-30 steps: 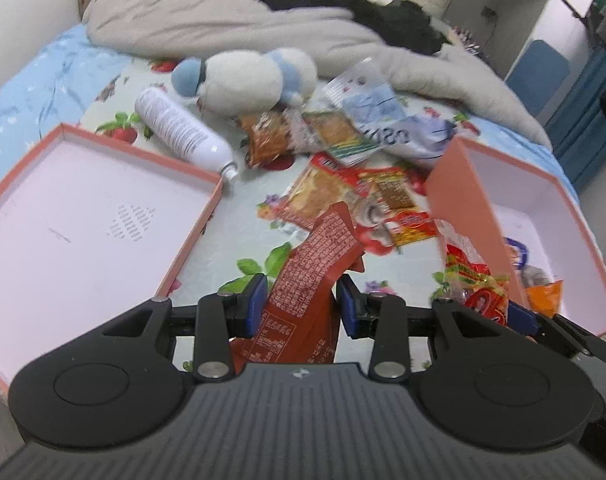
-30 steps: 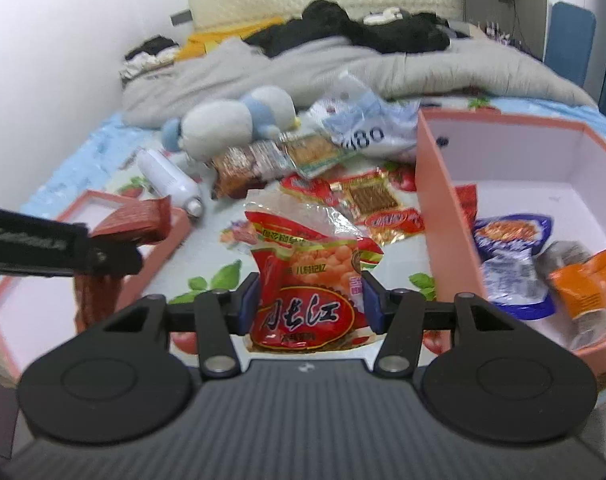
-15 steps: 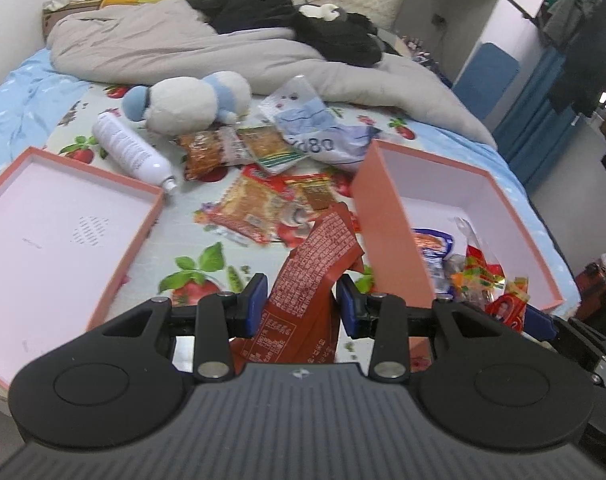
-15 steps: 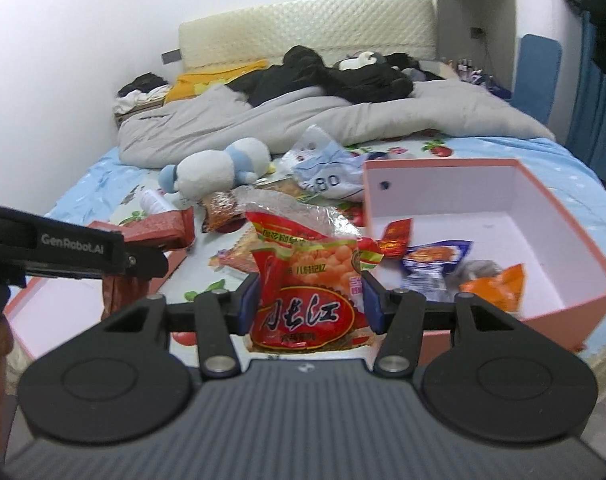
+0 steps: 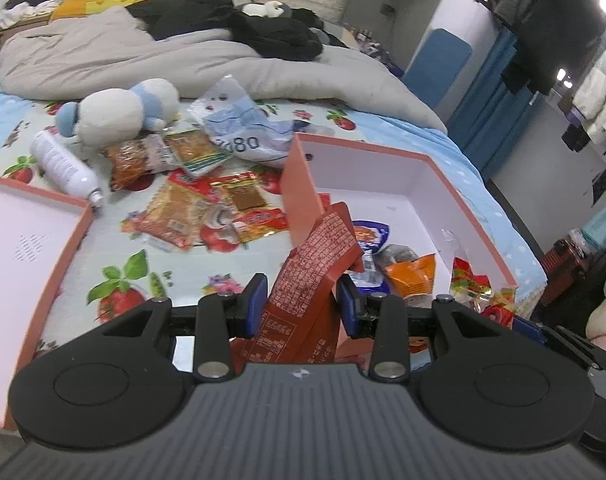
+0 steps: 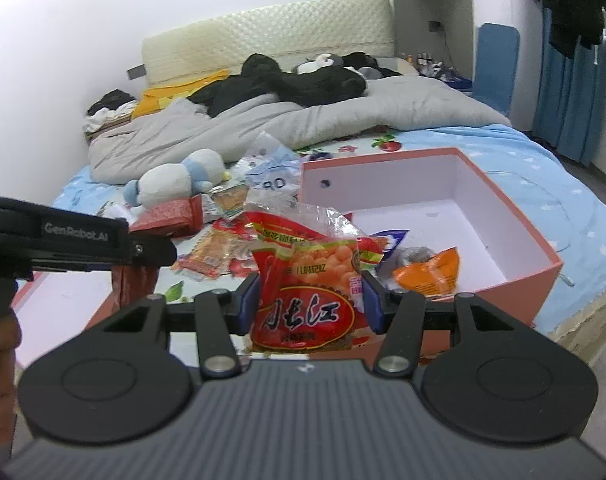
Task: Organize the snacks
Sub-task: 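Carry the red strip packet and red bag over the box with both tools, then open both tools to drop the packets into the box, then withdraw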
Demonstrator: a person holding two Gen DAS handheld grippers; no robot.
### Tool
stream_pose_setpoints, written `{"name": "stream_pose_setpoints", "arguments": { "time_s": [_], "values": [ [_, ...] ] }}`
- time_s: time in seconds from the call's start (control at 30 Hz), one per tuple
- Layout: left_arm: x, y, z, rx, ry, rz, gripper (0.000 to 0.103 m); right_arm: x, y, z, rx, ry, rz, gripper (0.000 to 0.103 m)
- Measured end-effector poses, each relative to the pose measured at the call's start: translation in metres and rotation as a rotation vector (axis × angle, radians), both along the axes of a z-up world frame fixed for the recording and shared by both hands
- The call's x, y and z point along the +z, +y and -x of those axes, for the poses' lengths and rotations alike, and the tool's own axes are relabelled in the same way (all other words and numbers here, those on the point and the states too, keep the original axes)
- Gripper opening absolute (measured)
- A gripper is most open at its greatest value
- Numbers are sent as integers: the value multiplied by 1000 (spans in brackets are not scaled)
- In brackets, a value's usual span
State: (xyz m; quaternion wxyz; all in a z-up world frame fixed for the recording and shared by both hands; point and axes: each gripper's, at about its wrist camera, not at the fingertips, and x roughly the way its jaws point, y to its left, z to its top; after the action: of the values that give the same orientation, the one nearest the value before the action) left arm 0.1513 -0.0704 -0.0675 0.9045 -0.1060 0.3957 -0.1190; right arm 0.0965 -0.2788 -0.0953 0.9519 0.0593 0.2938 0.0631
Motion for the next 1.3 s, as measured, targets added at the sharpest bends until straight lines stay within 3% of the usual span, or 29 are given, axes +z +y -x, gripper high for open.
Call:
{"name": "stream_pose_setpoints", "arguments": {
  "time_s": [0.47,0.83,1.17,1.3],
  "values": [
    [-4,-77,-100,-126,16,-32,43,-16,-56,-69,-82,26,5,55],
    [-38,-128,-187,-210,107,-78,43,-44,-86,-136,-98,109,-28,55],
    [-69,-144,-229,-252,169,-102,44,-75,-94,-174,-85,211,-34,60],
    [-65,-140,-230,-245,148,-110,57,-74,-94,-173,-95,221,-32,64]
  ]
}}
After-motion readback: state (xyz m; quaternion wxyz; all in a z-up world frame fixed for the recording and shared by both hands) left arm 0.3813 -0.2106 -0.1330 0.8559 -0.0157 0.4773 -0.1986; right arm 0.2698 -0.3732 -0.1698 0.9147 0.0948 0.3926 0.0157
